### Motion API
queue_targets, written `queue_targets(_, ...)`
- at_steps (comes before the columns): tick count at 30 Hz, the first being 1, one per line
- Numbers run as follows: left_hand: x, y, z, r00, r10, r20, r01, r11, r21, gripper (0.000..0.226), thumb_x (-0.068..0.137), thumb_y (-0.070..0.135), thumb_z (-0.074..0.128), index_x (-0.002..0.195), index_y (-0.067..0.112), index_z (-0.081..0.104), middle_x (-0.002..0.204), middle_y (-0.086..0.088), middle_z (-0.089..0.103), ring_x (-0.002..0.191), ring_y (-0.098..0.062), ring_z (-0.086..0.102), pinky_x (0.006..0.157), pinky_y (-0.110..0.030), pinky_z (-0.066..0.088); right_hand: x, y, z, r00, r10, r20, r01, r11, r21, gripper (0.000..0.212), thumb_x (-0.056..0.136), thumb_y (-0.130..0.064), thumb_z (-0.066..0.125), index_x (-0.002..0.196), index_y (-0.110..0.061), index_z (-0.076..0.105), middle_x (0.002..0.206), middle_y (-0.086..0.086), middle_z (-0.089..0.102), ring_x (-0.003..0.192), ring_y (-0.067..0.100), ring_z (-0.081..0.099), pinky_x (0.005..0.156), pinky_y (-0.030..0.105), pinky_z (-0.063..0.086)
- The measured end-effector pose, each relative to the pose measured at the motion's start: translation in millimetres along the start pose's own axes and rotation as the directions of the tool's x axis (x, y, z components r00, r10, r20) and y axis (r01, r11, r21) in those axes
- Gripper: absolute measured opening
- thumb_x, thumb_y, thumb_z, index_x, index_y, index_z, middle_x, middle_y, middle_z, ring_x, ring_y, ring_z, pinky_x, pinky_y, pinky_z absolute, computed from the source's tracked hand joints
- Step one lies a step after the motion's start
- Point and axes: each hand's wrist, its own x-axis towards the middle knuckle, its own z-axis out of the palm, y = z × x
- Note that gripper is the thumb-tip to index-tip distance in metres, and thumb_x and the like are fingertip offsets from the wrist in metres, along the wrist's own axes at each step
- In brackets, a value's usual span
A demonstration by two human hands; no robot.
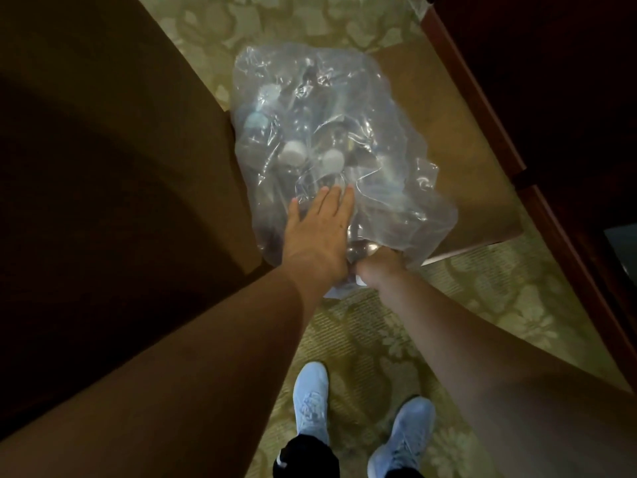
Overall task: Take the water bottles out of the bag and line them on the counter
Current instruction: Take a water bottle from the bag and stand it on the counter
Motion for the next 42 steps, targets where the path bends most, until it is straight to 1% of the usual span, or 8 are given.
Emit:
queue_targets(7, 0.2, -2.7, -8.5, 0.999, 0.025, 0.035, -0.024, 0.999, -0.024, 0.112, 0.081, 0.032, 0.069, 0.149, 0.017, -0.019, 0.160, 0.001, -0.010, 0.148, -0.017, -0.008, 0.119, -0.052, -0.001, -2.5, 6.3, 3.4, 0.998, 0.050, -0.023, -0.048, 0.996, 0.076, 0.063, 0.077, -0.018, 0.072, 0.132, 0.000, 0.045, 0.123, 0.015, 0.059, 0.109, 0.032, 0.060, 0.075, 0.029, 0.047)
queue_targets(12, -10.7, 3.5, -16.3, 0.999, 0.037, 0.024, -0.036, 0.998, -0.042, 0.111, 0.082, 0.024, 0.069, 0.149, 0.021, -0.019, 0.160, 0.002, -0.007, 0.148, -0.017, -0.006, 0.118, -0.053, 0.001, -24.8, 1.1, -14.2, 1.000, 0.012, -0.024, -0.010, 0.997, 0.083, 0.047, 0.084, -0.005, 0.065, 0.128, 0.001, 0.050, 0.120, 0.017, 0.060, 0.110, 0.032, 0.060, 0.079, 0.029, 0.048)
queue_targets(19, -44.9, 23.7, -29.2, 0.998, 0.017, -0.066, -0.027, 0.989, -0.146, 0.102, 0.084, 0.022, 0.064, 0.150, 0.025, -0.014, 0.160, 0.002, -0.003, 0.148, -0.017, -0.003, 0.118, -0.051, 0.007, -67.7, 5.5, -46.2, 0.993, -0.116, -0.018, 0.117, 0.988, 0.104, 0.038, 0.085, -0.014, 0.065, 0.120, -0.004, 0.057, 0.114, 0.014, 0.065, 0.100, 0.030, 0.062, 0.076, 0.031, 0.049)
queue_targets(23, -67.9, 41.5, -32.6, 0.992, -0.019, -0.121, -0.009, 0.975, -0.220, 0.091, 0.090, 0.011, 0.054, 0.151, 0.029, -0.010, 0.161, 0.002, -0.007, 0.148, -0.019, -0.009, 0.118, -0.048, 0.007, -107.5, 19.9, -80.3, 0.964, -0.222, -0.144, 0.230, 0.973, 0.036, 0.041, 0.088, -0.031, 0.058, 0.123, -0.011, 0.058, 0.121, 0.011, 0.064, 0.109, 0.031, 0.060, 0.091, 0.035, 0.050)
queue_targets(26, -87.0, 59.2, -36.1, 0.993, -0.015, -0.118, -0.018, 0.962, -0.272, 0.087, 0.089, 0.004, 0.051, 0.151, 0.031, -0.003, 0.161, 0.005, -0.010, 0.148, -0.019, -0.011, 0.119, -0.049, 0.005, -147.3, 40.2, -105.7, 0.926, -0.323, -0.198, 0.303, 0.945, -0.124, 0.041, 0.089, -0.037, 0.055, 0.121, -0.011, 0.061, 0.122, 0.013, 0.064, 0.113, 0.034, 0.058, 0.088, 0.033, 0.045)
queue_targets(30, -111.3, 88.4, -33.7, 0.995, 0.059, -0.078, -0.079, 0.954, -0.291, 0.089, 0.084, 0.019, 0.065, 0.151, 0.034, 0.008, 0.161, 0.006, 0.007, 0.148, -0.020, 0.003, 0.118, -0.051, 0.009, -202.7, 45.4, -144.0, 0.874, -0.386, -0.295, 0.381, 0.921, -0.076, 0.043, 0.083, -0.043, 0.059, 0.116, -0.016, 0.064, 0.116, 0.010, 0.066, 0.106, 0.032, 0.060, 0.079, 0.032, 0.046)
queue_targets(36, -157.2, 149.7, -78.0, 0.927, 0.111, -0.357, -0.329, 0.699, -0.636, 0.104, 0.057, 0.020, 0.088, 0.144, 0.029, 0.032, 0.143, 0.000, 0.046, 0.130, -0.022, 0.044, 0.107, -0.043, 0.038, -309.9, 41.7, -235.4, 0.725, -0.541, -0.426, 0.482, 0.841, -0.247, 0.038, 0.081, -0.046, 0.057, 0.101, -0.017, 0.070, 0.111, 0.014, 0.067, 0.105, 0.035, 0.059, 0.074, 0.031, 0.040)
queue_targets(42, -209.4, 226.8, -159.3, 0.854, 0.228, -0.467, -0.512, 0.524, -0.680, 0.085, 0.041, 0.017, 0.086, 0.119, 0.028, 0.052, 0.114, -0.004, 0.066, 0.108, -0.024, 0.062, 0.094, -0.038, 0.051, -413.1, 48.8, -318.5, 0.639, -0.604, -0.476, 0.579, 0.785, -0.220, 0.033, 0.076, -0.049, 0.064, 0.085, -0.019, 0.069, 0.093, 0.009, 0.069, 0.092, 0.030, 0.063, 0.080, 0.042, 0.054)
